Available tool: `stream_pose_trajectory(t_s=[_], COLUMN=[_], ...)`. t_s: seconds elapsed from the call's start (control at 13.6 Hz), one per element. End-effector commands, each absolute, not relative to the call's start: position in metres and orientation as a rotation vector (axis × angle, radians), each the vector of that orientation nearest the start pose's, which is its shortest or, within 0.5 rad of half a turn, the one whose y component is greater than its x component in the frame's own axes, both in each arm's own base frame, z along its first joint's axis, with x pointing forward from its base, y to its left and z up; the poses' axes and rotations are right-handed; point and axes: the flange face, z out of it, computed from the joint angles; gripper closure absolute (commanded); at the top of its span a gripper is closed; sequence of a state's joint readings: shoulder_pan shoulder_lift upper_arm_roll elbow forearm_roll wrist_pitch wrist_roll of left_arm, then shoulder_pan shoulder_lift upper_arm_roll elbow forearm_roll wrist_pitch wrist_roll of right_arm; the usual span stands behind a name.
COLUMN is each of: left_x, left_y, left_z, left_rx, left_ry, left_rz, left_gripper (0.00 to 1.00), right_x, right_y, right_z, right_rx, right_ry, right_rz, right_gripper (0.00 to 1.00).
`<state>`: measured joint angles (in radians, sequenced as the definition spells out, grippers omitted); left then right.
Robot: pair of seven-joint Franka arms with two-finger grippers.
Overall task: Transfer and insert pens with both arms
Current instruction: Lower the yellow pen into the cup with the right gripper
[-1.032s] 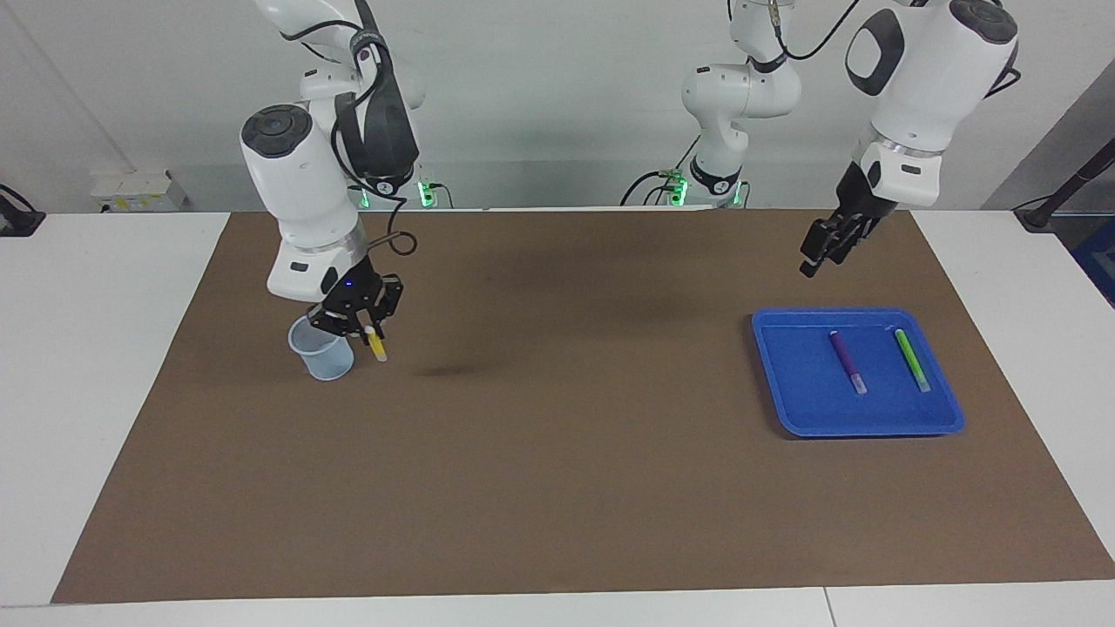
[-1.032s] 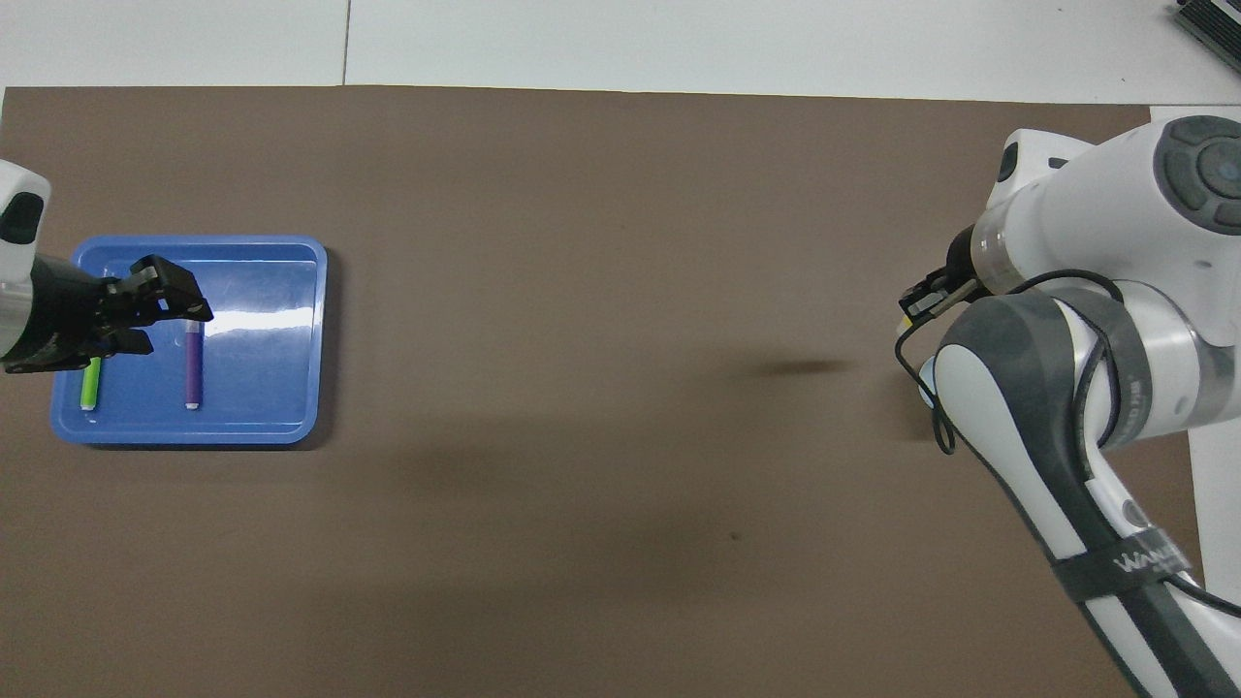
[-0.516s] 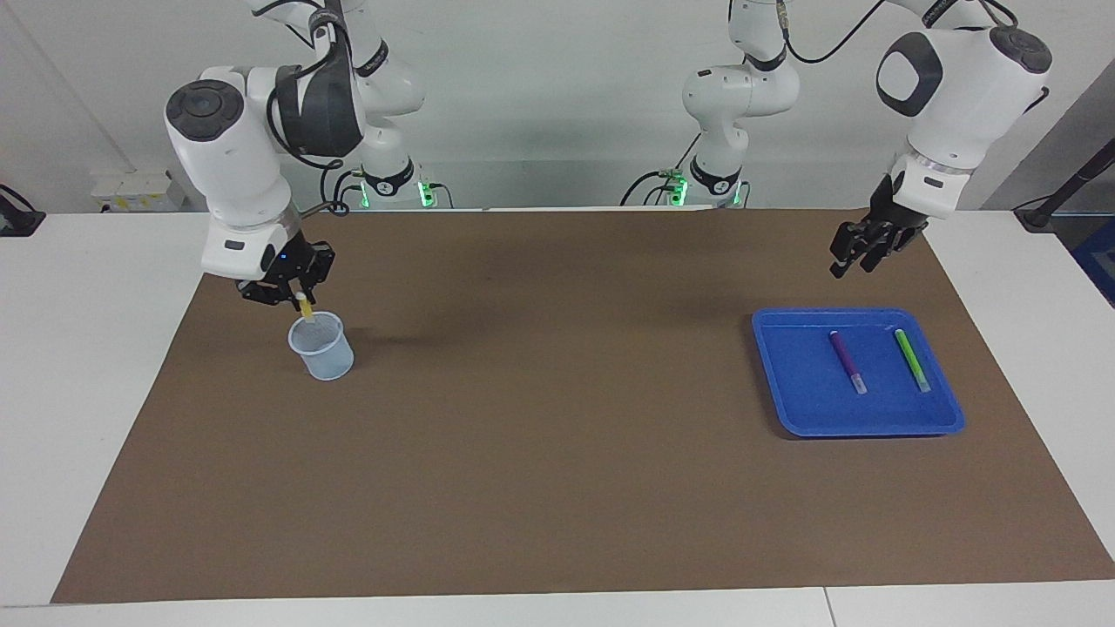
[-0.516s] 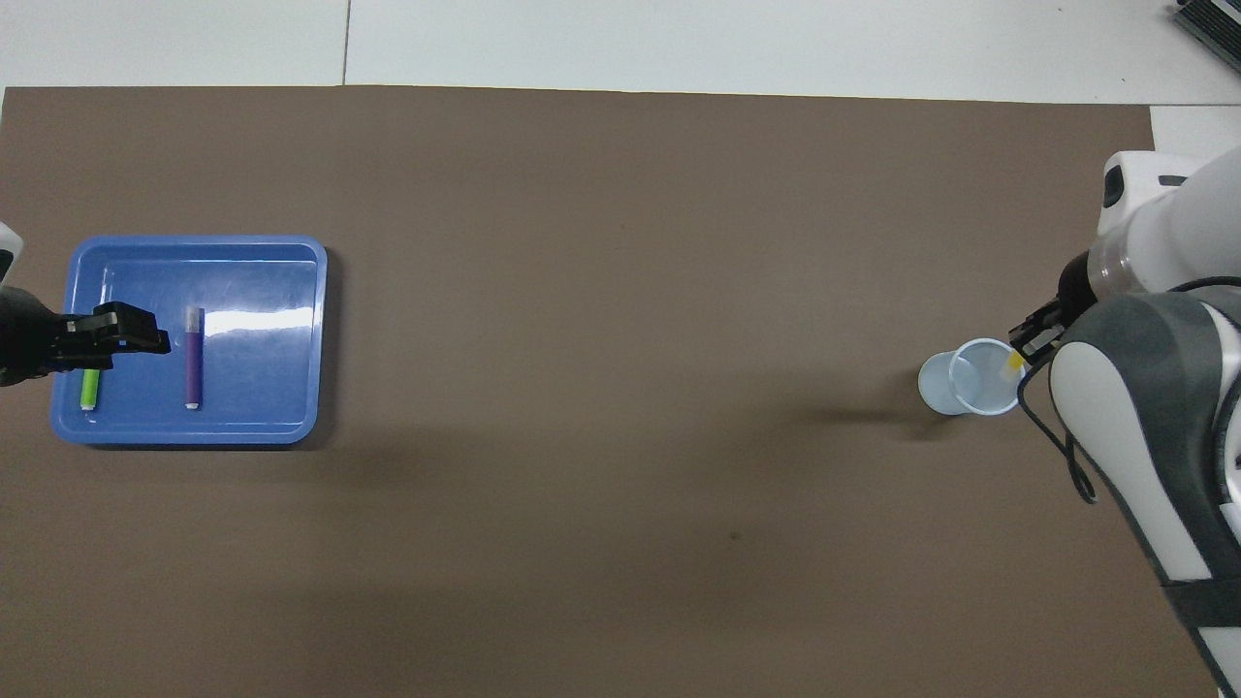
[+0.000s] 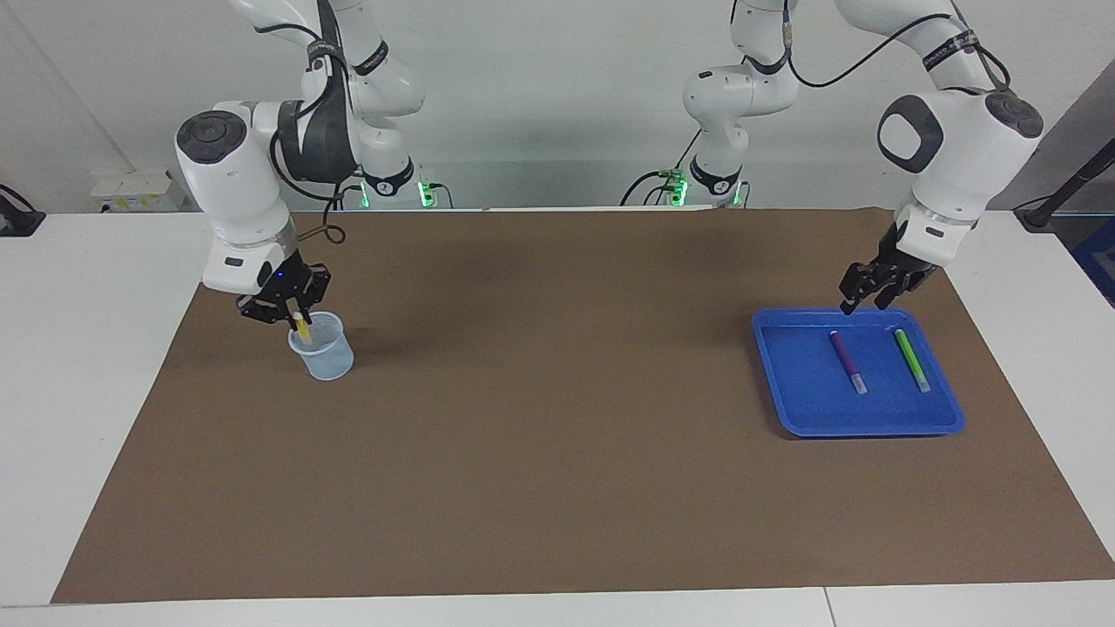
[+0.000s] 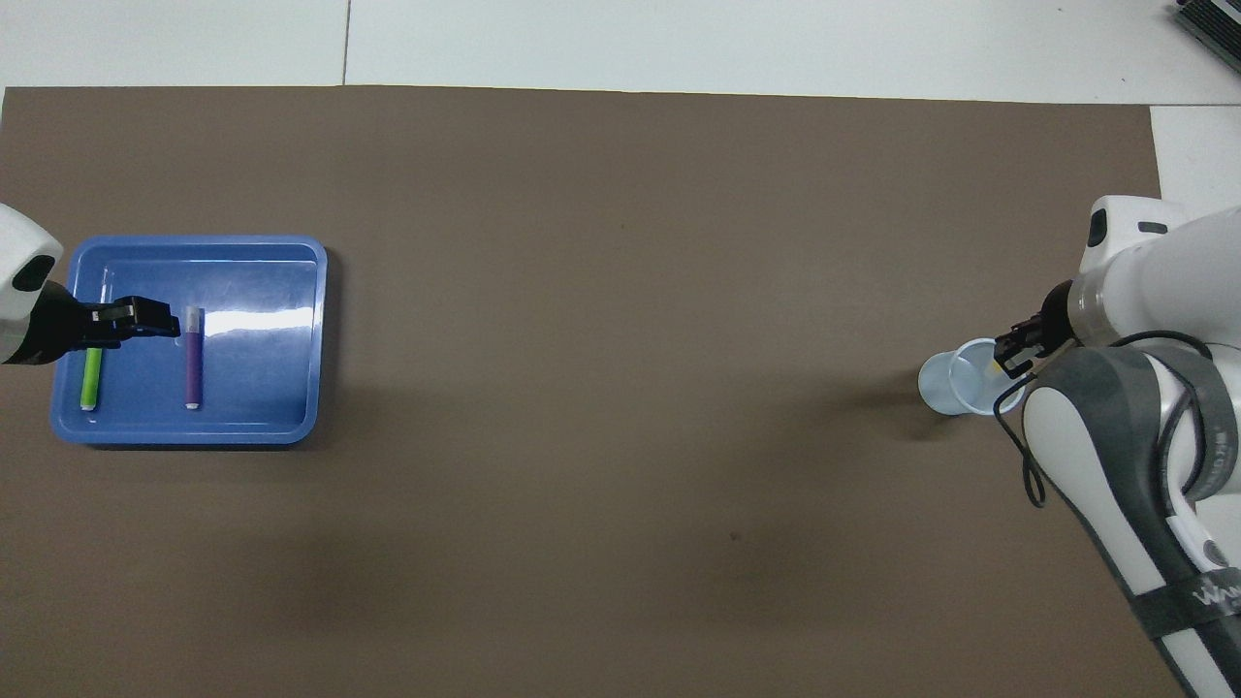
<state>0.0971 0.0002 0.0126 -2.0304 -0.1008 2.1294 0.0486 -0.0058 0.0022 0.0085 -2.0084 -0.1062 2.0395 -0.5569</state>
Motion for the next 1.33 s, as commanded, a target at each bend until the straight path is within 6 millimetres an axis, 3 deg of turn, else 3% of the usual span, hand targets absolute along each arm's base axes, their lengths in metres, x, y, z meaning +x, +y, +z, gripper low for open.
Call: stream_pose_trajectory(t_s=[0.0, 0.15, 0.22, 0.3, 0.37, 0.81, 1.25], left_x=[0.570, 0.577, 0.580, 0.584, 0.590, 0.609, 0.612], left_y=[0.076, 0.081, 0.082, 0.083, 0.085, 0.105, 0.109], left_z=[0.428, 0.415, 0.407, 0.397, 0.387, 0.346, 0.330], left_rx=[-3.207, -3.203, -3.201, -3.199, -3.196, -3.187, -3.178], left_ry=[-0.137, -0.129, -0.129, -0.118, -0.072, 0.021, 0.028], left_rz=[-0.212, -0.222, -0.224, -0.222, -0.227, -0.214, -0.237], left_gripper=[0.32, 0.32, 0.32, 0.33, 0.33, 0.33, 0.34], right_x=[0.539, 0.529, 0.528, 0.528, 0.529, 0.531, 0.534], right_y=[-0.005, -0.006, -0.006, -0.003, -0.004, 0.002, 0.017], right_z=[0.451, 0.439, 0.436, 0.436, 0.437, 0.449, 0.481], right_rx=[-3.106, -3.108, -3.107, -3.106, -3.109, -3.102, -3.051], right_ry=[-0.917, -0.904, -0.904, -0.906, -0.897, -0.904, -0.841], right_rz=[-0.042, -0.091, -0.087, -0.087, -0.090, -0.075, -0.056], right_gripper=[1.00, 1.00, 0.90, 0.41, 0.00, 0.00, 0.00])
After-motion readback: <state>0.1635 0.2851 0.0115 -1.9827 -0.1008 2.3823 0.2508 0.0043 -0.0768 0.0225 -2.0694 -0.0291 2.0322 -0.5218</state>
